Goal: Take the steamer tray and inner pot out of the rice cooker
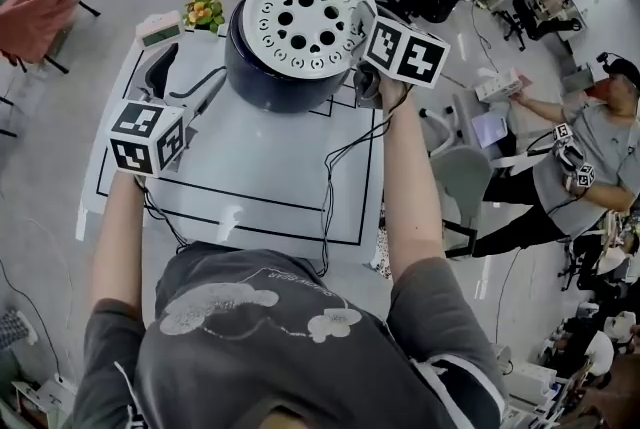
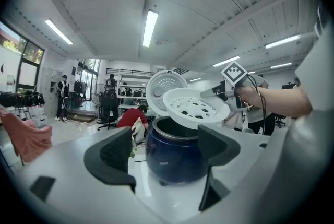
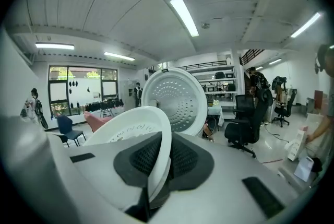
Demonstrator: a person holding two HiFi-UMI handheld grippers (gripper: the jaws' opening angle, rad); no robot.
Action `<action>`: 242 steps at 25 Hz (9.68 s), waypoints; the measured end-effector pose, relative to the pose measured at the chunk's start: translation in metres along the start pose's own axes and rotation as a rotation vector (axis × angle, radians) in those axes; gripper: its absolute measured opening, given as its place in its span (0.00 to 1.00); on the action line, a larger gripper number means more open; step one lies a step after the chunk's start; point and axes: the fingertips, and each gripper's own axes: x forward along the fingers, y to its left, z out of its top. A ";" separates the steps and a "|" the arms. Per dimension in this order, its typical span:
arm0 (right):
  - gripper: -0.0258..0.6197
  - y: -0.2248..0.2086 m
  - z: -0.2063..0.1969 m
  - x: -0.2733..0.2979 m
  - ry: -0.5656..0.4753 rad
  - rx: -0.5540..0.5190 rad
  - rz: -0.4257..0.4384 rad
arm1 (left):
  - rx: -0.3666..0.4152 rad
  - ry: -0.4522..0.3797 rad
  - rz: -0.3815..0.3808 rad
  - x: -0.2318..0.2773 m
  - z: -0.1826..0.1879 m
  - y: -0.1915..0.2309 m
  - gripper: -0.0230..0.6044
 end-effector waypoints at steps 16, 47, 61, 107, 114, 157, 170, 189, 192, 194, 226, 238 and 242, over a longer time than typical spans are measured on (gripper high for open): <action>0.12 0.167 -0.049 0.000 0.044 0.057 0.270 | -0.039 0.019 0.198 -0.113 -0.045 0.074 0.66; 0.12 0.271 -0.275 0.136 0.382 0.120 0.081 | -0.250 0.257 0.152 -0.123 -0.198 0.220 0.66; 0.13 0.276 -0.317 0.147 0.463 0.067 0.054 | -0.254 0.280 0.095 -0.121 -0.213 0.226 0.66; 0.49 0.000 -0.067 0.005 0.069 -0.215 -0.051 | 0.026 0.009 -0.087 0.057 -0.010 0.037 0.66; 0.49 -0.009 -0.079 0.060 0.224 -0.317 0.064 | 0.026 0.046 -0.052 0.085 -0.006 0.039 0.66; 0.23 -0.024 -0.099 0.127 0.556 -0.653 -0.056 | 0.111 0.213 -0.052 0.160 -0.005 0.047 0.66; 0.19 -0.003 -0.054 0.109 0.344 -0.565 0.026 | 0.216 0.410 -0.103 0.218 -0.032 0.042 0.66; 0.18 0.005 -0.006 0.070 0.107 -0.522 0.026 | 0.153 0.300 0.010 0.198 0.026 0.036 0.14; 0.18 0.006 0.011 0.051 0.040 -0.530 0.029 | 0.176 0.247 0.025 0.186 0.048 0.025 0.14; 0.18 0.007 0.021 0.038 -0.004 -0.532 0.038 | 0.189 0.218 0.038 0.175 0.062 0.017 0.13; 0.18 0.139 -0.020 -0.134 -0.109 -0.441 -0.009 | 0.106 0.163 -0.071 -0.029 0.058 -0.029 0.12; 0.18 0.134 -0.141 -0.156 0.071 -0.350 -0.009 | 0.037 0.324 -0.146 -0.045 -0.057 -0.067 0.12; 0.18 0.128 -0.173 -0.149 0.127 -0.323 0.002 | 0.014 0.388 -0.158 -0.040 -0.091 -0.073 0.12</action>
